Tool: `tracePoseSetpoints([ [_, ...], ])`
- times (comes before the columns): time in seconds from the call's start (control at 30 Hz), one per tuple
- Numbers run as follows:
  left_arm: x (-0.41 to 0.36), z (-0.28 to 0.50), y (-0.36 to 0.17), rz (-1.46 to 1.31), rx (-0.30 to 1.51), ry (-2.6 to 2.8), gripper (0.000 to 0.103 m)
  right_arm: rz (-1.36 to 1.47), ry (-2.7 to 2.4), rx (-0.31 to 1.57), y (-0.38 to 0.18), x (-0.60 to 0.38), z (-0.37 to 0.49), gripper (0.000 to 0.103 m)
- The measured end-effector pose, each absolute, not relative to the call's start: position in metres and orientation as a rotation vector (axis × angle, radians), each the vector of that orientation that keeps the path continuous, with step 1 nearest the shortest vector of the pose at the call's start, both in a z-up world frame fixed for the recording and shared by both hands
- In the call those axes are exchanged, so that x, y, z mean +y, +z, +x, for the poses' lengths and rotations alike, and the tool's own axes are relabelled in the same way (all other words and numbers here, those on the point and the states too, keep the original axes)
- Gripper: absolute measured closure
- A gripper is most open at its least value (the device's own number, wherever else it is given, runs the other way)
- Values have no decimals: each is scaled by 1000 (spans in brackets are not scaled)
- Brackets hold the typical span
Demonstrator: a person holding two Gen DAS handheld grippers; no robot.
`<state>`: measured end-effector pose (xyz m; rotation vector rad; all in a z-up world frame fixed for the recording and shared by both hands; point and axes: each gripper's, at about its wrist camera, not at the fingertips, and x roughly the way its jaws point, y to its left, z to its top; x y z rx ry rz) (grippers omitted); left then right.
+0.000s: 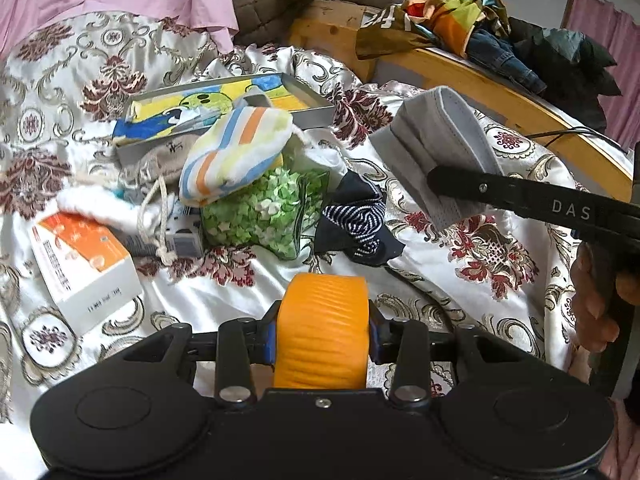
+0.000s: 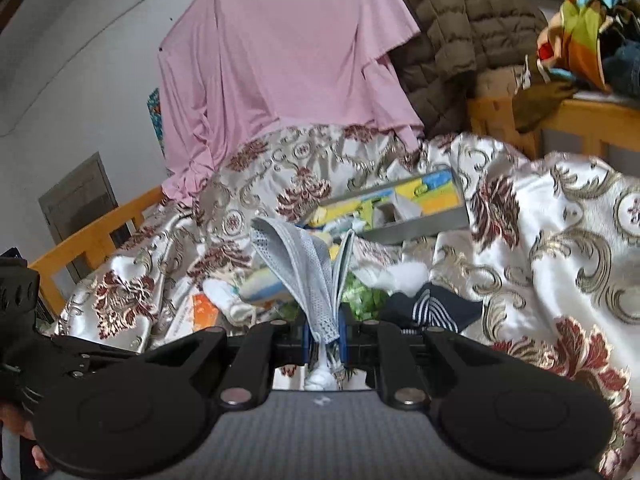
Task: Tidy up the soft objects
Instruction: 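Carry the orange strap and grey mask over the painted tray and release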
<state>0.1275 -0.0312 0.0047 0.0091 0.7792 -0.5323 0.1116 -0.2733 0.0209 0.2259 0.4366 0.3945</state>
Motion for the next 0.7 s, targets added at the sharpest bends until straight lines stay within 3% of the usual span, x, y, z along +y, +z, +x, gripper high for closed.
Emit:
tracePoseSetpoints([
  [0.7,-34,194,82,1,686,-571,61,140,407,374,41,-274,141,88],
])
